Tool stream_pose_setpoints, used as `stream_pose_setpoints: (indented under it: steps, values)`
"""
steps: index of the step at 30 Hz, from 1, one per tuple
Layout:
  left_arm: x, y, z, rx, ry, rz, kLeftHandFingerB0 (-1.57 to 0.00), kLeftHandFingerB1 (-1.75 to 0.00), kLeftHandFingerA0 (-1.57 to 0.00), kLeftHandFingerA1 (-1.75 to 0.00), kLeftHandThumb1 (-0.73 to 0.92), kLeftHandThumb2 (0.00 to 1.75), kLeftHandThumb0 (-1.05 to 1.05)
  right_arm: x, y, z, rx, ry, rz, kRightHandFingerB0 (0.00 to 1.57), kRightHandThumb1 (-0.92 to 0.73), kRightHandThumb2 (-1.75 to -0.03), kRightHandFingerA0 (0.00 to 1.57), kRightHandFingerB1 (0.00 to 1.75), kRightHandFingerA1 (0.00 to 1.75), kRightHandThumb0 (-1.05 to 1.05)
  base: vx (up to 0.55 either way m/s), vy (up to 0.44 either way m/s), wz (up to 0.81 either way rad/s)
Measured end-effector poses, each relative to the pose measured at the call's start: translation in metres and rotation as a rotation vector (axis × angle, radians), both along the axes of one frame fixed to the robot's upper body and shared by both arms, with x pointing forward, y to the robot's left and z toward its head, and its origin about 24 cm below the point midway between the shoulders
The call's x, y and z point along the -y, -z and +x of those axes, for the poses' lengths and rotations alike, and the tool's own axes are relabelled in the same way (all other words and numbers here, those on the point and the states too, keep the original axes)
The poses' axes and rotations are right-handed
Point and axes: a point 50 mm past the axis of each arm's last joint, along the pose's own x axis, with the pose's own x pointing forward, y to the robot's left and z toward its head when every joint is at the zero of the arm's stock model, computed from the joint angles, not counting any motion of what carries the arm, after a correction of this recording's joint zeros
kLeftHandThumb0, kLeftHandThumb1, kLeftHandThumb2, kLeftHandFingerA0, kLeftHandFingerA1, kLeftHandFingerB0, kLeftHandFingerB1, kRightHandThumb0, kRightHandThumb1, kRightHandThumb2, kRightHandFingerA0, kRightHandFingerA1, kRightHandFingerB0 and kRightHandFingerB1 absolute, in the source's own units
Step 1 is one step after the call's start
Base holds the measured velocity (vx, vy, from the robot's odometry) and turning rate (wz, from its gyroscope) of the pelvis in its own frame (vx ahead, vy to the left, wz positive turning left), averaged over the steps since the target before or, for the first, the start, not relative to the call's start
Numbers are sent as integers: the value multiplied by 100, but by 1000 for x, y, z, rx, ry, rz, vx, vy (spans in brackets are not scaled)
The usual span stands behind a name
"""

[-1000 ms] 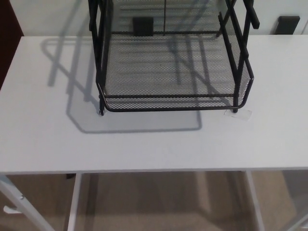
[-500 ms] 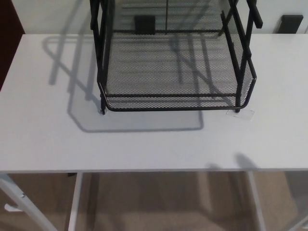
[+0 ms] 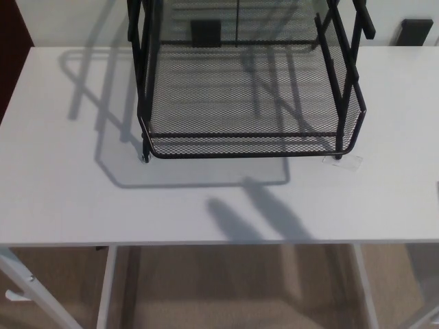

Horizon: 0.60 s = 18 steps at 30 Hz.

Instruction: The robot walks towards a file tray kept in the middle of a desk and uses its right hand to grab a tray and pulls it out towards itself

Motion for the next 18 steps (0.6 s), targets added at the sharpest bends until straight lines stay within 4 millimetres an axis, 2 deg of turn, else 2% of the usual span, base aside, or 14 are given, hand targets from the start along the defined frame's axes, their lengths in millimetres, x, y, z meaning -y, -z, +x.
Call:
stream_pose_setpoints:
  steps: [1,2,3,4,6,7,8,11,12,13,14,15,16,18]
  values:
    - [0,0,0,0,0,0,-27,-55,-22,-54,42,89,-10,-4,1,2,-6,-8,-2,0,-41,-84,0,15,19,-70,0,0,0]
    - [0,0,0,0,0,0,-38,-37,-31,-40,61,57,-13,-9,1,4,-12,-18,-5,0,-42,-84,0,14,15,-71,0,0,0]
    - [0,0,0,0,0,0,-39,-37,-33,-40,60,57,-13,-12,1,5,-15,-24,-8,0,-41,-62,0,25,0,-75,0,0,0]
    - [0,0,0,0,1,0,-39,-37,-34,-41,60,57,-13,-15,2,7,-21,-30,-14,0,-44,-82,0,15,11,-74,0,0,0]
    - [0,0,0,1,1,0,-39,-37,-34,-41,60,57,-12,-23,3,10,-34,-43,-25,0,-50,-83,0,7,2,-77,0,0,0]
    - [0,0,0,1,1,-1,-27,-55,-22,-55,41,89,-10,-26,4,11,-41,-49,-29,0,-49,-83,0,9,3,-73,0,0,0]
    - [0,0,1,1,1,-1,-27,-55,-22,-55,41,88,-10,-30,5,13,-52,-56,-33,0,-38,-59,0,21,2,-78,0,0,0]
    - [0,0,1,2,2,-1,-39,-38,-32,-41,60,57,-12,-41,7,19,-77,-75,-55,0,-37,-62,0,26,10,-84,0,0,0]
    - [0,0,1,2,2,-1,-39,-38,-32,-41,60,57,-12,-44,7,21,-83,-79,-61,0,-37,-62,0,26,10,-84,0,0,0]
    - [0,0,1,3,2,-1,-28,-55,-22,-55,41,89,-9,-47,8,23,-91,-85,-71,0,-40,-60,0,31,17,-81,0,0,0]
    - [0,0,1,3,2,-1,-28,-55,-22,-55,41,89,-9,-51,9,25,-100,-90,-82,0,-40,-60,0,31,17,-81,0,0,0]
    - [0,0,1,4,2,-1,-38,-38,-32,-42,60,57,-12,-54,9,27,-106,-95,-89,0,-46,-55,0,31,15,-77,0,0,0]
    - [0,0,2,4,3,-1,-28,-55,-22,-55,41,88,-10,-58,10,29,-113,-100,-100,0,-39,-82,0,28,13,-69,0,0,0]
    - [1,0,2,6,4,-1,-27,-55,-22,-54,41,89,-10,-65,12,34,-134,-107,-119,1,-45,-82,0,24,3,-75,0,0,0]
